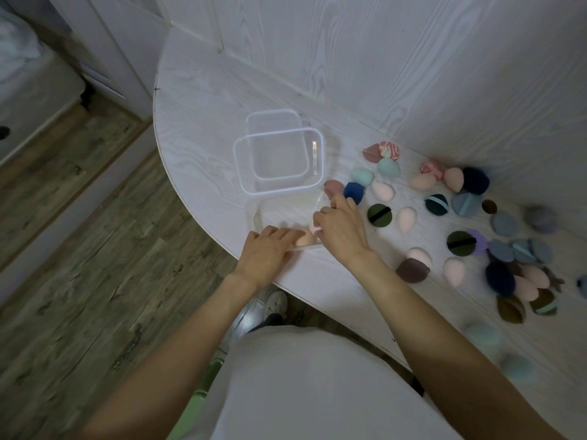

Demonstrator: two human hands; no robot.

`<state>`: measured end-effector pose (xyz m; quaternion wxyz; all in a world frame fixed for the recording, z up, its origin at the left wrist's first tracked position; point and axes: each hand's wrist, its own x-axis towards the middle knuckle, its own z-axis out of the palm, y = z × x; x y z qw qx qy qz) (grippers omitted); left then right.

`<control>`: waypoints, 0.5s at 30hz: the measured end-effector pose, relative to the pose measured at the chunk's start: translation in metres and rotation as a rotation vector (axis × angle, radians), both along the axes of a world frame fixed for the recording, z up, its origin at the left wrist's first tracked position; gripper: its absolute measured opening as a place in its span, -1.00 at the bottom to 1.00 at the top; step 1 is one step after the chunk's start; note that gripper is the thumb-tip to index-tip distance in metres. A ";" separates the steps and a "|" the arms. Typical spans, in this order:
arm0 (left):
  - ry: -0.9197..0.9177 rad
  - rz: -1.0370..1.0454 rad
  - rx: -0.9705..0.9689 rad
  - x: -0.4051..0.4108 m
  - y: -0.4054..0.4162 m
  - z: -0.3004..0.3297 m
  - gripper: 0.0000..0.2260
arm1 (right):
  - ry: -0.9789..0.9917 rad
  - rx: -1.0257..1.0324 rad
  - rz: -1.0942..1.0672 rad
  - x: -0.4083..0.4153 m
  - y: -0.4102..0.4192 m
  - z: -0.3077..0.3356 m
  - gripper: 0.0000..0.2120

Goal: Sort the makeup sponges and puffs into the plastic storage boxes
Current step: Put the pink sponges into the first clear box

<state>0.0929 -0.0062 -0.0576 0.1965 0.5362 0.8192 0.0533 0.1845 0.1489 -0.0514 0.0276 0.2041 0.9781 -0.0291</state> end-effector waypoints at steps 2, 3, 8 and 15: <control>0.011 0.008 -0.010 0.000 0.001 0.000 -0.62 | -0.069 -0.040 -0.022 -0.001 -0.002 0.002 -0.85; 0.014 0.013 -0.018 0.000 0.001 -0.001 -0.62 | -0.110 -0.059 -0.048 -0.001 -0.002 0.001 -0.79; 0.039 0.006 -0.036 0.001 0.003 -0.001 -0.60 | -0.216 -0.044 -0.047 0.000 -0.002 0.001 -0.70; 0.029 -0.007 -0.037 0.003 0.004 0.001 -0.57 | -0.073 -0.117 0.026 0.008 0.002 0.010 -0.74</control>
